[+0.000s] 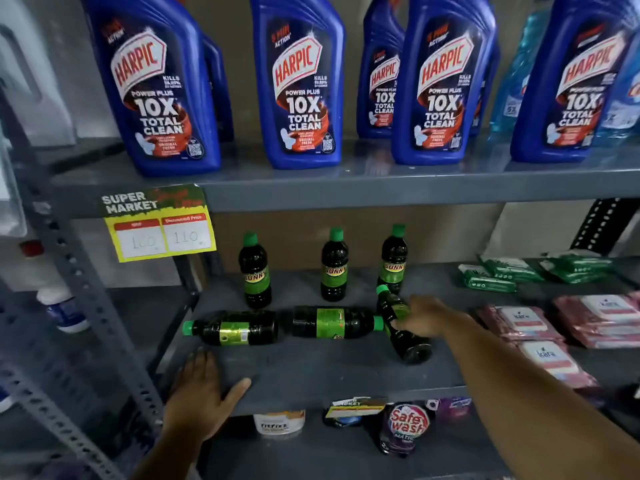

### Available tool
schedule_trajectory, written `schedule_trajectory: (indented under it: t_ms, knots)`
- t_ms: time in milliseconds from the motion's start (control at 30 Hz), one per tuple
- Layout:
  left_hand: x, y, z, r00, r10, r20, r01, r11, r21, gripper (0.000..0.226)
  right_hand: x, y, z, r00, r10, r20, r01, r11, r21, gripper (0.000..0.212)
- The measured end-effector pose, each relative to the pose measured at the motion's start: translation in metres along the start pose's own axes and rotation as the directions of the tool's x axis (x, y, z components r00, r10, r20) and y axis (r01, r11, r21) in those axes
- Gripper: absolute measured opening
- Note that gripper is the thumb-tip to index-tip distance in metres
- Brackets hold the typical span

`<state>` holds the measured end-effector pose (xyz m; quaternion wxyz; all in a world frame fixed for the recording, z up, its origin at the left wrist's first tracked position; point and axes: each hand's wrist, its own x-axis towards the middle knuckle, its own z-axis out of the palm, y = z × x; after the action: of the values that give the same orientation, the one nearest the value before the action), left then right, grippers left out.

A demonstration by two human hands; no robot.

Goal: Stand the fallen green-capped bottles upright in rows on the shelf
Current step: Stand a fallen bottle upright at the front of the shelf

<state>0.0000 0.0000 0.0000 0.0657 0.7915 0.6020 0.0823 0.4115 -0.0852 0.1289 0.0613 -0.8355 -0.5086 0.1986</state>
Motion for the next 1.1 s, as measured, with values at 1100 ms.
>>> schedule_trajectory:
  t_ms: [1100]
  knots:
    - [-0.001, 0.015, -0.008, 0.995, -0.089, 0.045, 0.082, 0.987, 0.141, 0.127, 0.024, 0.048, 0.078, 0.871, 0.010, -0.491, 0.356, 0.678, 0.644, 0.084]
